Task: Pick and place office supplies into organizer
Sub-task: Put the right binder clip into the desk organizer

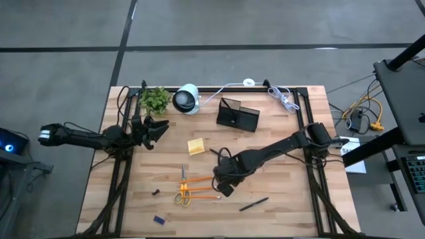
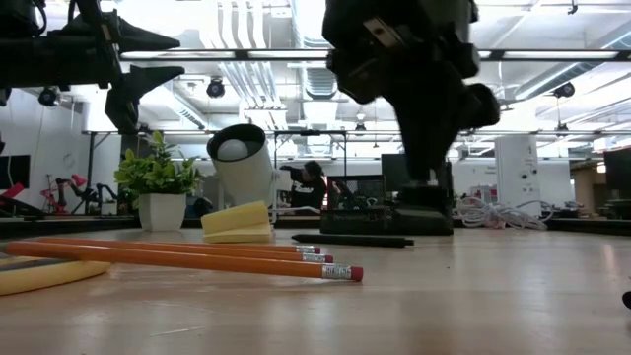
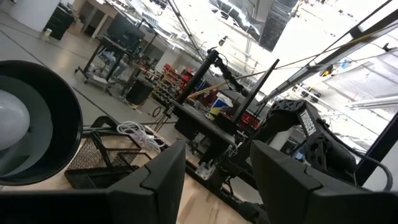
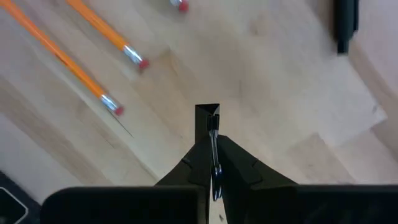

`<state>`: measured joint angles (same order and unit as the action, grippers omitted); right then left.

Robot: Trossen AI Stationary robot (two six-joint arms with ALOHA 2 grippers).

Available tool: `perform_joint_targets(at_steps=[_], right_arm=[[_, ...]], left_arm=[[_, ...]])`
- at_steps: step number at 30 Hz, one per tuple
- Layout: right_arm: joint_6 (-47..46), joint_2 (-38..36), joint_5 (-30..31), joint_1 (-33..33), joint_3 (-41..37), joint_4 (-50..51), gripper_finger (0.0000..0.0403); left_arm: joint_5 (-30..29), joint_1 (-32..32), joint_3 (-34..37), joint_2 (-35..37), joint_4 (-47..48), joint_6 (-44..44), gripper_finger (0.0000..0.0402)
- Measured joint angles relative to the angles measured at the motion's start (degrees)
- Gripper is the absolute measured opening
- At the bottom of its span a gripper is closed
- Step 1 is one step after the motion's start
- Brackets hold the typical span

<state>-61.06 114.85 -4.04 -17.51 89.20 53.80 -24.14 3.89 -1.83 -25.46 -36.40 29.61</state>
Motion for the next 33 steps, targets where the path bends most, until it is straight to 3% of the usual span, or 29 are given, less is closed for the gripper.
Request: perform_joint_targets(at_steps=[11,18,33], right_arm=[[7.57,0.0,1.67,4.13,3.89,0.23,0.0008],[13.09,-0.02,5.89,7.81,7.19,2.3,0.0008],[32.2,-0.04,7.29,18.89,10.15,2.81,0.0008]], left_arm=[[0.02,-0.01,0.0,0.03,0.02,0.02,0.0167],[0.01,-0.01,0.0,0.09,0.0,0.04,0.0167],[0.02,0.01,0.0,0.09,-0.04,0.13,0.0167]])
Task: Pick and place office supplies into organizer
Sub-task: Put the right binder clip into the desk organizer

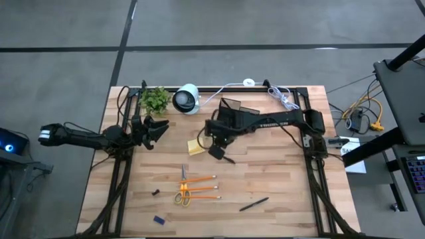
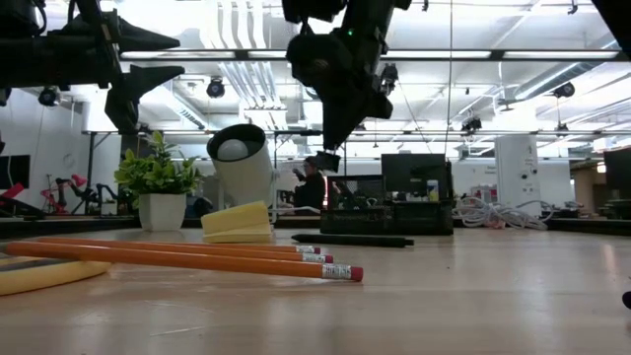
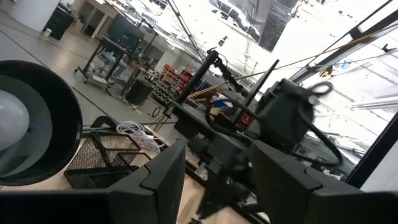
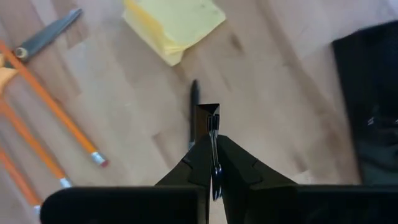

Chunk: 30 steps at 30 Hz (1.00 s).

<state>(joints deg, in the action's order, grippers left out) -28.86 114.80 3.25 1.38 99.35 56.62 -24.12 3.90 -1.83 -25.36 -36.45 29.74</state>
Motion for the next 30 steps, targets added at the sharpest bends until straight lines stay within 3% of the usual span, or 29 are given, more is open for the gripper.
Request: perform_joint_targets(at_steps=[17,30], right_arm=[[23.16,-0.09,-2.5,12.79,0.61,0.76,0.0008],[31.75,0.02,-3.13,18.66,0.63,1.25,0.0008]], left_arm=[[0.0,-0.02,0.0,0.0,-0.61,0.08,0.0167],[-0.23,-0.02,-0.04,0.0,-0.8,-0.05,0.0167]])
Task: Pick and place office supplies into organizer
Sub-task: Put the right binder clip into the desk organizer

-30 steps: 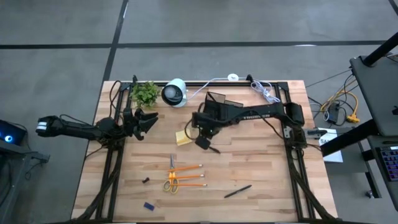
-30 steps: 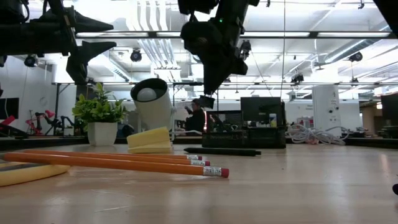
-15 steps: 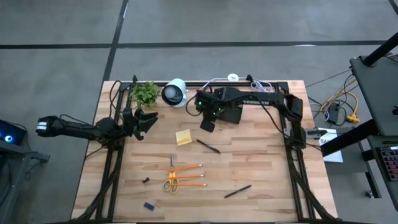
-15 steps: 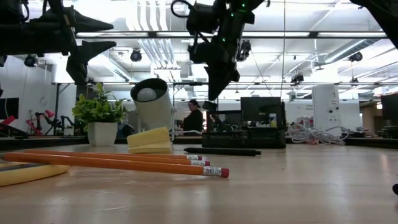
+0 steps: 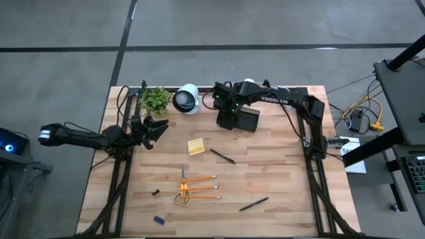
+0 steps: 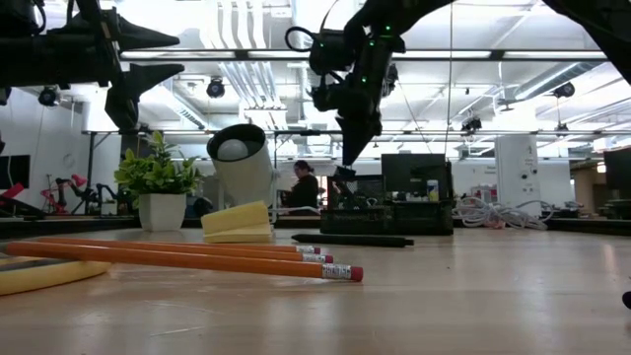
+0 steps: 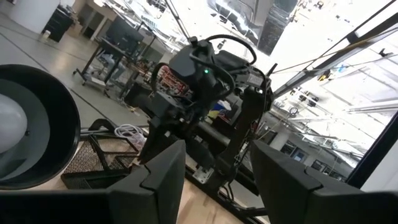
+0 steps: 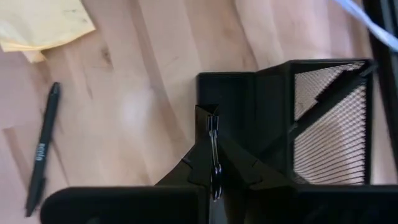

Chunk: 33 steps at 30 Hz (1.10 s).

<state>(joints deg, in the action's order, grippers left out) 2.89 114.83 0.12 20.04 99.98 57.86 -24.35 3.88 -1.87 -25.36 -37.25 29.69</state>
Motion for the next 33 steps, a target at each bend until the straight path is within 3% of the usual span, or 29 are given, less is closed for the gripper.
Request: perform_joint_targets(at_steps=[5,17,33], right_arm=[[4.44,0.41,0.11,0.41,-0.02,-3.24,0.0008],[4.75,0.41,3.51,0.32,-0.81,-7.03,0.0008],[6.11,0.44,3.1,-0.27,-8.83,-12.67,0.0008]], left_arm=[[-0.01,0.01,-0.02,0.0,0.19,-0.01,0.0167],[-0.03,0.0,-0.02,0.0,0.19,-0.02,0.0167],[-0.03,0.02,-0.02,0.0,0.19,-0.02,0.0167]])
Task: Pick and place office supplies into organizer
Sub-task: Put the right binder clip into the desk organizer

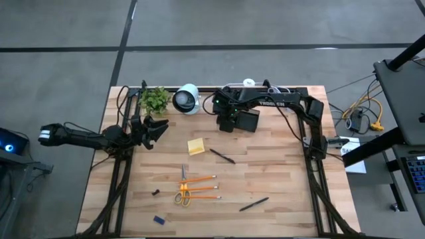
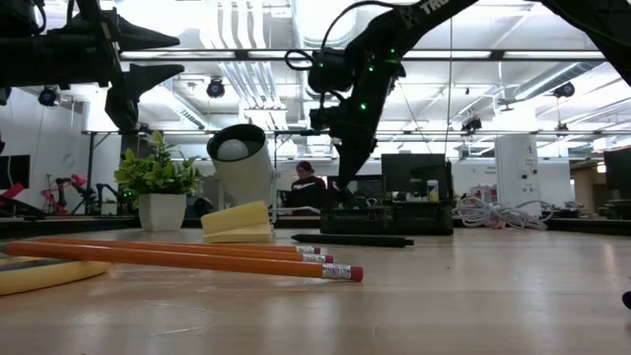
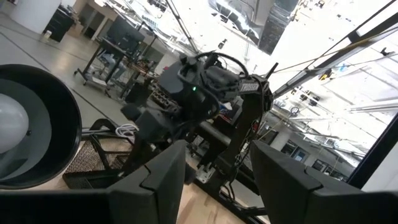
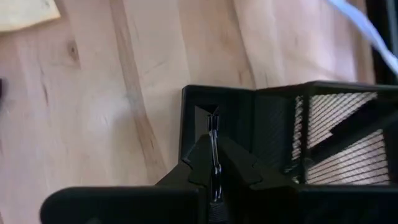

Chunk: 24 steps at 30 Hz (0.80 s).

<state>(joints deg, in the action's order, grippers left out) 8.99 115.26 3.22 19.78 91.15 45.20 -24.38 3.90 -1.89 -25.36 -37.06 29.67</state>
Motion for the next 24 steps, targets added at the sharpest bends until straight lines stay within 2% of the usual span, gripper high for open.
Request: perform_joint_targets(at_steps=[24], right_arm=[[0.11,0.0,-0.04,0.17,-3.65,-1.56,0.0008]], left_arm=[[0.0,-0.02,0.0,0.0,0.0,0.04,0.0167]])
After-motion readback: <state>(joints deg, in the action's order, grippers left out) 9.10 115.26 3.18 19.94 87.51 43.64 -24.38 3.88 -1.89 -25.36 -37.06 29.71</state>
